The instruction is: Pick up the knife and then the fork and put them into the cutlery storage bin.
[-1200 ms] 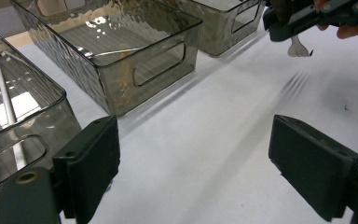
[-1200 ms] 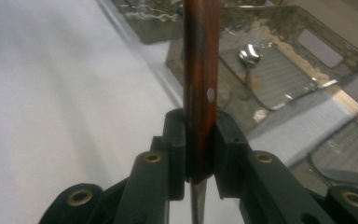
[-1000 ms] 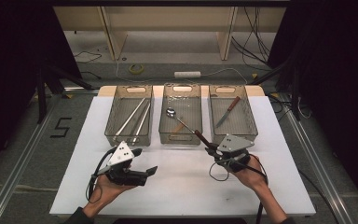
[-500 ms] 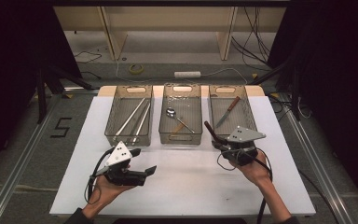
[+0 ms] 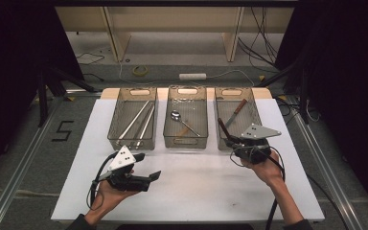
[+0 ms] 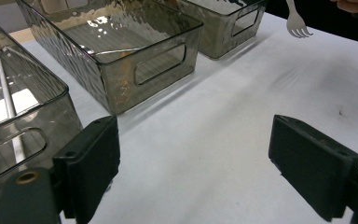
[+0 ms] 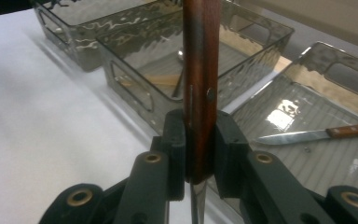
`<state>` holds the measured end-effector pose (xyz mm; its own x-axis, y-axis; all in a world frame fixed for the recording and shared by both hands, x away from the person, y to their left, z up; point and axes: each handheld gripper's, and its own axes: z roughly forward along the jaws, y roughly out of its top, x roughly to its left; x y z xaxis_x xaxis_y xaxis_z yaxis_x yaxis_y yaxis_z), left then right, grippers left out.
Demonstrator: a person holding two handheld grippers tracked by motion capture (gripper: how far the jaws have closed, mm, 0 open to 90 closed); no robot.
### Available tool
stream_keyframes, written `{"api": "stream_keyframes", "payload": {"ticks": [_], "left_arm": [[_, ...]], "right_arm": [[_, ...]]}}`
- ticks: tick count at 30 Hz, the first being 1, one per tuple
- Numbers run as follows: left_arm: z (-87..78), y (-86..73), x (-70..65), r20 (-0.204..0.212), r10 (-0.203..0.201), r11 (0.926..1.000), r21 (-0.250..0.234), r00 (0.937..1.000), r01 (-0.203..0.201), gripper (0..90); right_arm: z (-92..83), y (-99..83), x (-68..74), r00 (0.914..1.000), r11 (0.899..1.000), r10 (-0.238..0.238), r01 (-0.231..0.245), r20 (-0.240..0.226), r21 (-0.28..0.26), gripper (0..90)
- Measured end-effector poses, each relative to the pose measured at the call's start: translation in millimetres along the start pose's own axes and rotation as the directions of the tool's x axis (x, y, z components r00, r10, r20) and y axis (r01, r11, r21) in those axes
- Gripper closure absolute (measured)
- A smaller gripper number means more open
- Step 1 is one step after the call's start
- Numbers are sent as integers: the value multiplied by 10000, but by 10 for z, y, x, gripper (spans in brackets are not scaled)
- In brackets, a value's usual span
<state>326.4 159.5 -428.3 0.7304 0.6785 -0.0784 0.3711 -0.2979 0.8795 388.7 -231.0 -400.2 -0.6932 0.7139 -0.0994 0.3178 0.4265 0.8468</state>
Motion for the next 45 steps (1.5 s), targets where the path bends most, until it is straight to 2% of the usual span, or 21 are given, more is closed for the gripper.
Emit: {"api": "stream_keyframes", "payload": {"ticks": [11,20,29,45], "left_arm": [[-6,-5,9,3,-37,10000,-10,10000,37,160],[-7,-3,16,-21,-29,10000,-28,10000,29,160],[-2,-4,13,-21,-52,10000,-16,10000,52,161],[-6,-1,15,-16,-44,10000,-34,10000,44,160]], "right_arm": [[-1,9,-180,9984,9990,436,-436,352,-26,777],[-34,73,-368,9936,9963,856,-846,740,-172,777],[-25,204,-490,9903,9937,1090,-1065,858,-339,777],[72,465,-661,9863,9917,1277,-1256,1047,-259,776]]}}
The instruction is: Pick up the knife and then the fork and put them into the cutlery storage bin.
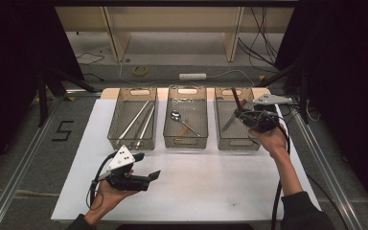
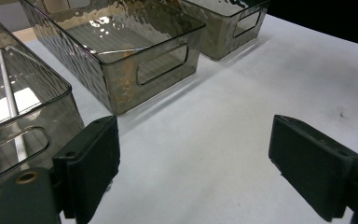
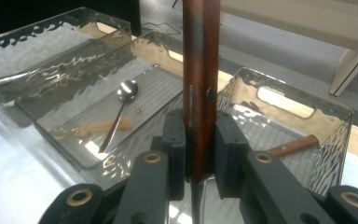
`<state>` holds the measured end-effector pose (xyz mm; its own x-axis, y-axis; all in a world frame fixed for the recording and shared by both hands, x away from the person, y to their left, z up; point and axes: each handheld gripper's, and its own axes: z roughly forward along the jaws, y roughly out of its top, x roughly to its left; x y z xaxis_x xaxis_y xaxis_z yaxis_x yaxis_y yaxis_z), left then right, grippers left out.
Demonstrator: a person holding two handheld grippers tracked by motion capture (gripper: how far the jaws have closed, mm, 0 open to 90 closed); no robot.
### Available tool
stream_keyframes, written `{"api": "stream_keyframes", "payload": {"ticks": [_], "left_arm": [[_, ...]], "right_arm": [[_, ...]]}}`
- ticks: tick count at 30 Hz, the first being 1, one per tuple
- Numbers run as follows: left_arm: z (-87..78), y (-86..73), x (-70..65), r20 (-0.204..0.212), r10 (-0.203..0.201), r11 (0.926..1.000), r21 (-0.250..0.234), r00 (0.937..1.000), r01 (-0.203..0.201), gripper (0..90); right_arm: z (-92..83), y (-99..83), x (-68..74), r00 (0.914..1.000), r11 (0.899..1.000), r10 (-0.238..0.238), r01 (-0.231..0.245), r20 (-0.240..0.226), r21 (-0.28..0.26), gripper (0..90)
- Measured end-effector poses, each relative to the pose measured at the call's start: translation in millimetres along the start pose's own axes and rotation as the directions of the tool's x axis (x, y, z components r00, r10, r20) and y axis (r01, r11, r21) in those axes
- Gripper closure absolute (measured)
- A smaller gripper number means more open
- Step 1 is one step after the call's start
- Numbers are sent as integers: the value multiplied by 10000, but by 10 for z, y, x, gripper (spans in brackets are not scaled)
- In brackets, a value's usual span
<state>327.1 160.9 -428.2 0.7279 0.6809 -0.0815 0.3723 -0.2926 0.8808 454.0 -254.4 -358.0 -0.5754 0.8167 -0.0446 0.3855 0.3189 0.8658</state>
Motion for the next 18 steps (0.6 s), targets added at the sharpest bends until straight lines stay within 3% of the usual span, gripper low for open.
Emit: {"api": "stream_keyframes", "payload": {"ticks": [18], "left_arm": [[4,0,0,22,4,10000,-19,10000,-4,160]], "right_arm": [[194,199,-99,9994,9998,204,-206,296,82,776]]}}
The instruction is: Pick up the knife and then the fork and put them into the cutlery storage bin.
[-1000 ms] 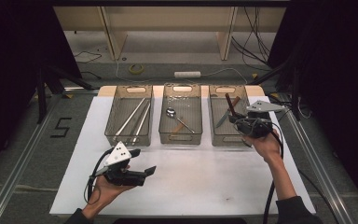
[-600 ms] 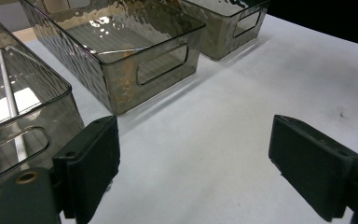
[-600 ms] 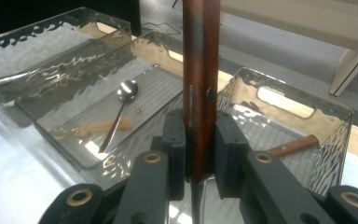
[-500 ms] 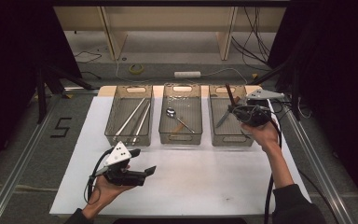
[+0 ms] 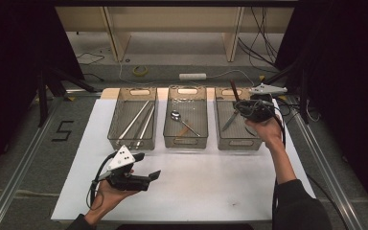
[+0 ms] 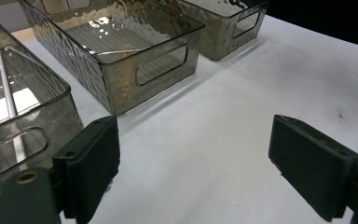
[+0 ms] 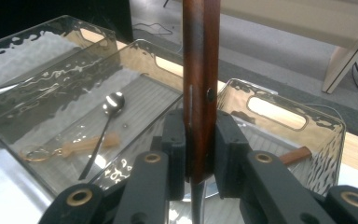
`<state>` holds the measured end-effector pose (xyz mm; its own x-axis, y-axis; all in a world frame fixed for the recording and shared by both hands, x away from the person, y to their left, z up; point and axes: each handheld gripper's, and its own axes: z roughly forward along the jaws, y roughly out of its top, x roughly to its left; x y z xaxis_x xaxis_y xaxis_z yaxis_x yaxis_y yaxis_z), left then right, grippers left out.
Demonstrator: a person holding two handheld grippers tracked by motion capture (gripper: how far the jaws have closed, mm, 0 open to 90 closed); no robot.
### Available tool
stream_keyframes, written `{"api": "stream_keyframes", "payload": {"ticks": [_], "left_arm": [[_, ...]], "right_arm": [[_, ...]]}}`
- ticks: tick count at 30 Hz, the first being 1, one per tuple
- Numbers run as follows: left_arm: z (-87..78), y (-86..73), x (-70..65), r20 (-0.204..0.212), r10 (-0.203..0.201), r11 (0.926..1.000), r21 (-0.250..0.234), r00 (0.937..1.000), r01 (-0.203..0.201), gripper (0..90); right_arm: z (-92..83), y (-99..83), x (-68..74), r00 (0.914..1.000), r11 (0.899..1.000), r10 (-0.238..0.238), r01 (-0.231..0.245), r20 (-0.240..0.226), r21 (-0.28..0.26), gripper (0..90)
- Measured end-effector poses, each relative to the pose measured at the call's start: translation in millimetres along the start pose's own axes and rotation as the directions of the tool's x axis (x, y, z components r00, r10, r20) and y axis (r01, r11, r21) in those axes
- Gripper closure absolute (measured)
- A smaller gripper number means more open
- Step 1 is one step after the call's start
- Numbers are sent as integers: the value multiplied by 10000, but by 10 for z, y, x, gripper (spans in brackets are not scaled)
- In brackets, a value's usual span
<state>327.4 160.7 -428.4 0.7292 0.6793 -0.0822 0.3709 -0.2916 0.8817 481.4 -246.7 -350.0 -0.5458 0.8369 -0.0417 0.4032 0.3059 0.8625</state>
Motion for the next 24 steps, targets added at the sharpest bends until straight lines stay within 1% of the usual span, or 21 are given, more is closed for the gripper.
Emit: {"api": "stream_keyframes", "payload": {"ticks": [5,13,18,24], "left_arm": [[2,-1,-4,5,-2,10000,7,10000,2,160],[1,0,-3,-5,14,10000,-4,10000,-14,160],[1,0,-2,2,20,10000,2,10000,-20,160],[2,0,-10,26,4,10000,4,10000,-4,160]], "right_arm": [[62,32,-15,9999,10000,55,-55,145,12,776],[180,34,-73,9990,9996,199,-207,393,192,776],[234,38,-87,9984,9993,309,-318,479,182,776],[294,53,-110,9976,9991,331,-347,613,253,776]]}}
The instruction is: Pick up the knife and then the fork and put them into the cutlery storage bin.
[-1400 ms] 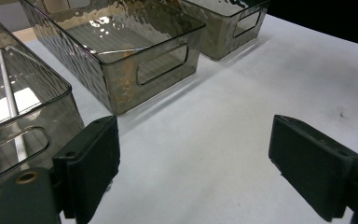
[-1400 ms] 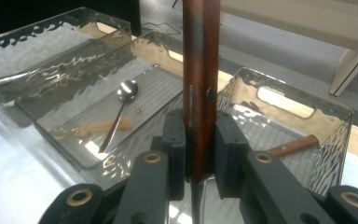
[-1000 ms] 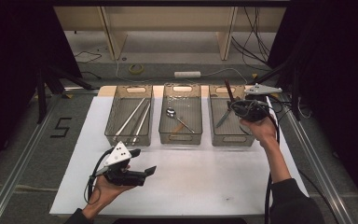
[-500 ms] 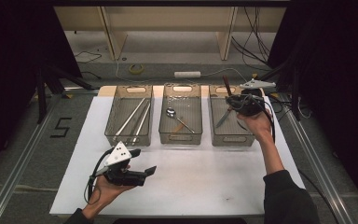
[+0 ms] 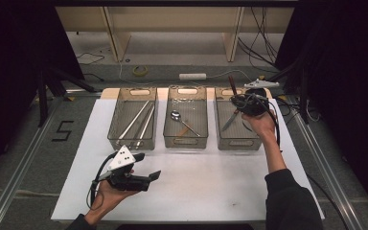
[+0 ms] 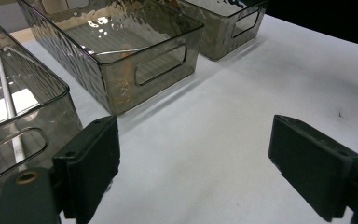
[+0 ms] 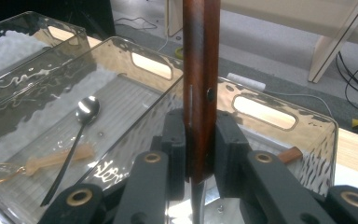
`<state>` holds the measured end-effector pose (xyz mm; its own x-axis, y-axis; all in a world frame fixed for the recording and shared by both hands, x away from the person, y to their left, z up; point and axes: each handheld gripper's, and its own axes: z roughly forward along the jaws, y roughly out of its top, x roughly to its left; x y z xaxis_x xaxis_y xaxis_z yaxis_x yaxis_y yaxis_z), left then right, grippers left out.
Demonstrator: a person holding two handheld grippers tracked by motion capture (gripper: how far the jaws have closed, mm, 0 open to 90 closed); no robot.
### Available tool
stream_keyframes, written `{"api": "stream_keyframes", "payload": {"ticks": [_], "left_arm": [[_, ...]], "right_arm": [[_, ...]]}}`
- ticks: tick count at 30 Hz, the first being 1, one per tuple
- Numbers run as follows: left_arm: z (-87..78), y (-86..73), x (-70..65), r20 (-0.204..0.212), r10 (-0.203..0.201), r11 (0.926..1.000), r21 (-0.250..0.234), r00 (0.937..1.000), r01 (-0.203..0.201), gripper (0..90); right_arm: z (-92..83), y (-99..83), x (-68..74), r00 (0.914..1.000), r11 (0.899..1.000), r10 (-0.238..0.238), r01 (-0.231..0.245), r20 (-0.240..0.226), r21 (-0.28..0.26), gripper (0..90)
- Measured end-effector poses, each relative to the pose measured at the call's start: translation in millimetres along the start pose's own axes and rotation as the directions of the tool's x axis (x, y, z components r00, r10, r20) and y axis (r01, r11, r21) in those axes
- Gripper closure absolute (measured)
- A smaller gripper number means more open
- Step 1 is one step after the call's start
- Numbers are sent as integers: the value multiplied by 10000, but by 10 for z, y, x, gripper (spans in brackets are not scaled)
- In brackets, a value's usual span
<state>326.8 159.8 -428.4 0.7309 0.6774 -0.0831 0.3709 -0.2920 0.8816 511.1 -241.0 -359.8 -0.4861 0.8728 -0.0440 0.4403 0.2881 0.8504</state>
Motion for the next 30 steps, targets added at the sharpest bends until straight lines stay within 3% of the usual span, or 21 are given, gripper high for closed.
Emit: {"api": "stream_keyframes", "payload": {"ticks": [15,30], "left_arm": [[-6,2,1,-13,26,10000,-55,10000,-26,160],[-6,0,-7,-24,43,10000,-71,10000,-43,160]], "right_arm": [[159,-58,-63,9992,9990,246,-257,311,359,776],[277,-242,-78,9983,9950,352,-394,469,918,775]]}}
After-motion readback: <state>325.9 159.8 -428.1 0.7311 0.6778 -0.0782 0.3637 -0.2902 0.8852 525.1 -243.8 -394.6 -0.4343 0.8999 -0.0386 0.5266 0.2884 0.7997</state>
